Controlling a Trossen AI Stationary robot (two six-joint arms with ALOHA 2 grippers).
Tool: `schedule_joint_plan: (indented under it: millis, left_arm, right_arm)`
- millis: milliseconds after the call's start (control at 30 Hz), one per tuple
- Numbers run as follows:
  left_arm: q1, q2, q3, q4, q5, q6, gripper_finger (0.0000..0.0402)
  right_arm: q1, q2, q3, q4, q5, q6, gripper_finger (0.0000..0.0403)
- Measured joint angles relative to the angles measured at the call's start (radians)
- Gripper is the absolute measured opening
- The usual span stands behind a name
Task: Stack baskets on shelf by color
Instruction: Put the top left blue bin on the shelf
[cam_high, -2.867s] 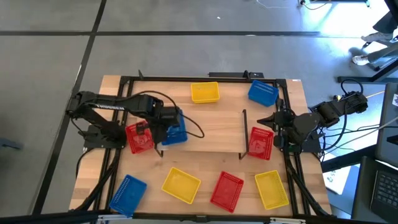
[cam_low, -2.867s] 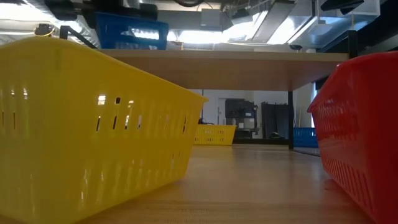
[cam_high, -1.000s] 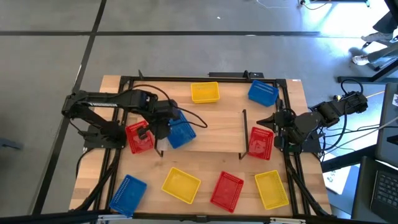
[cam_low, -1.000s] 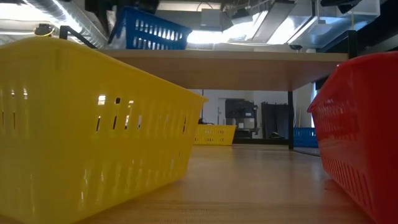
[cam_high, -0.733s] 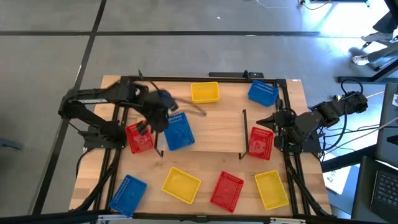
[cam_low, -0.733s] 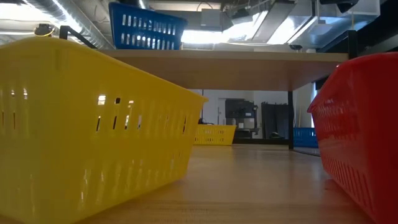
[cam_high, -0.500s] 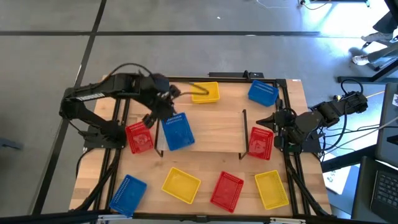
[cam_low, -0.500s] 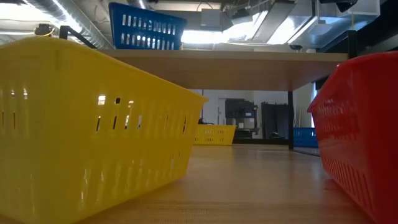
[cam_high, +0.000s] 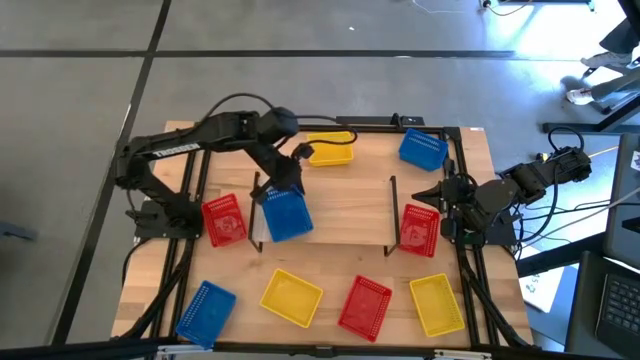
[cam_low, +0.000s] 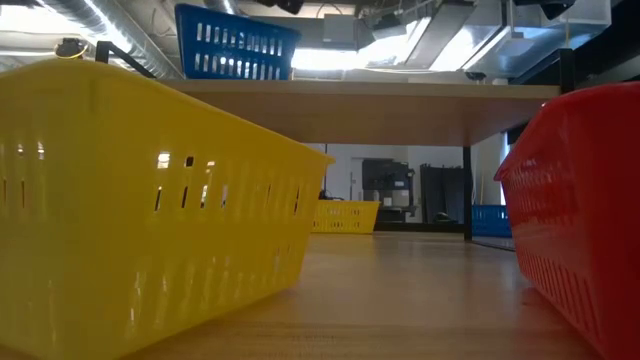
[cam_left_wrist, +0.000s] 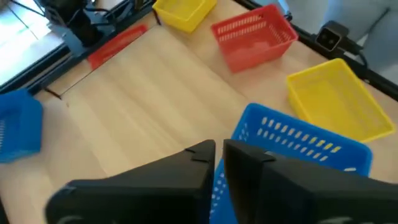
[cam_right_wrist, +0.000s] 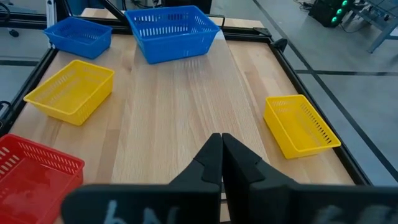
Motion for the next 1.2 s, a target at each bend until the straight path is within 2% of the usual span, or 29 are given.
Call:
schedule_joint_plan:
  millis: [200,467,600,800,1000,1100,1200]
  left_arm:
    - [-0.001,0.0,0.0,-0.005,-0.043,-0.073,0.0002]
    - [-0.009,0.0,0.0,0.004,-0.215,-0.472,0.0001]
    - [-0.053,-0.001,0.0,0.012,-0.314,-0.626,0.0]
    - [-0.157,-0.043,-0.002,0.006,-0.48,-0.813,0.0]
    - [-0.297,-0.107,0.0,-0.037,-0.647,-0.975,0.0]
    - [-0.357,-0.136,-0.002,-0.105,-0.706,-1.066,0.0]
    - [-0.419,-0.148,0.004,-0.197,-0.72,-1.187,0.0]
  right_arm:
    - [0.0,0.0,0.0,0.035,-0.001,0.005,0.0]
    - [0.0,0.0,0.0,0.251,-0.001,0.007,0.0]
    - [-0.001,0.0,0.0,0.354,0.0,0.02,0.0]
    - [-0.012,0.03,0.011,0.494,-0.023,-0.08,0.0]
    - [-0.039,0.208,0.191,0.376,-0.028,-0.083,0.0]
    - [-0.078,0.334,0.331,0.217,-0.034,0.003,0.0]
    - [-0.128,0.46,0.457,0.041,-0.114,0.122,0.0]
